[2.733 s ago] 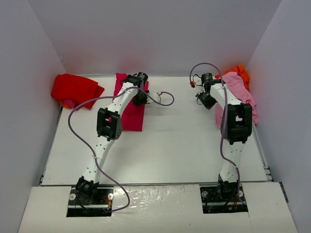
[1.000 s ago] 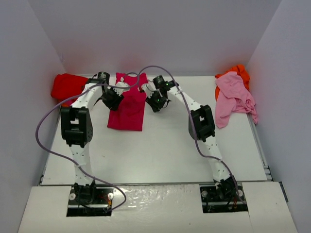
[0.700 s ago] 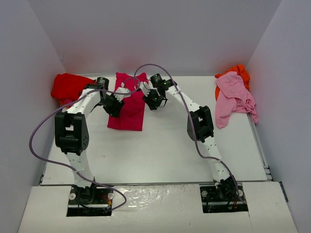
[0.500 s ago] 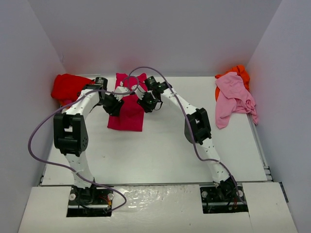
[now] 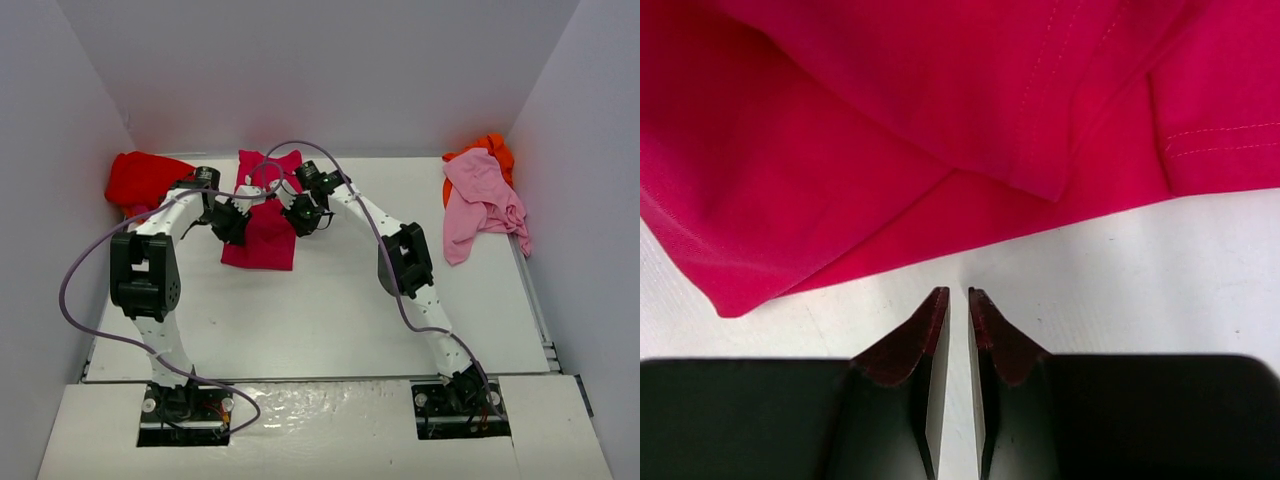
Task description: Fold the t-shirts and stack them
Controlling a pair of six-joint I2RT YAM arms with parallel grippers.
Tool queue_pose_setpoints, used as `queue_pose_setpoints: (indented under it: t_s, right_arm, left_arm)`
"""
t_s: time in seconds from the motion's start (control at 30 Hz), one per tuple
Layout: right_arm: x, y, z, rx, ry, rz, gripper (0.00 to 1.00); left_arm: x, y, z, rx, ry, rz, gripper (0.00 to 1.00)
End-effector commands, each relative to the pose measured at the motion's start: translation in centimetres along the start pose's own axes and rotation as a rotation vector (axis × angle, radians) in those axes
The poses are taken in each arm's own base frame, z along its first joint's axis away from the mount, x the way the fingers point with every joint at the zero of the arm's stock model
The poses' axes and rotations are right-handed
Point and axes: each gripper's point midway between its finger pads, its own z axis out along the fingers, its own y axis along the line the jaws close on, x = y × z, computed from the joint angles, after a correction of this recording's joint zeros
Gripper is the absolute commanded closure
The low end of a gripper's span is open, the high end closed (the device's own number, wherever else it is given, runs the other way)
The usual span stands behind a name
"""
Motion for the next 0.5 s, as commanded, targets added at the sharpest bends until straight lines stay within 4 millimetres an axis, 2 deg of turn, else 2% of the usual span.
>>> queue_pose_setpoints:
  t_s: [0.0, 0.17, 0.3, 0.4, 0.47]
  right_arm:
    - [-5.7, 7.1, -0.3, -0.1, -0.1, -0.195, 0.89]
    - [-5.6, 8.6, 0.3, -0.133, -0.094, -0.202, 0.89]
    - [-6.3, 10.3, 0.6, -0.171, -0.107, -0.208, 0.9]
    - [-7.2, 11.4, -0.1, -0.164, -0.118, -0.225, 0.93]
    - [-7.3, 11.1, -0.8, -0.112, -0.101, -0.242, 0.97]
  left_arm:
    - [-1.4, -0.6, 0.7, 0.015, -0.026, 0.03, 0.9]
    - [-0.7, -0.8, 1.9, 0.035, 0.004, 0.01, 0.91]
    - [0.0, -0.9, 2.8, 0.049, 0.019, -0.017, 0.99]
    - [-0.1, -0.9, 2.6, 0.024, -0.002, -0.024, 1.0]
    - [-0.4, -0.7, 2.3, -0.012, -0.028, -0.022, 1.0]
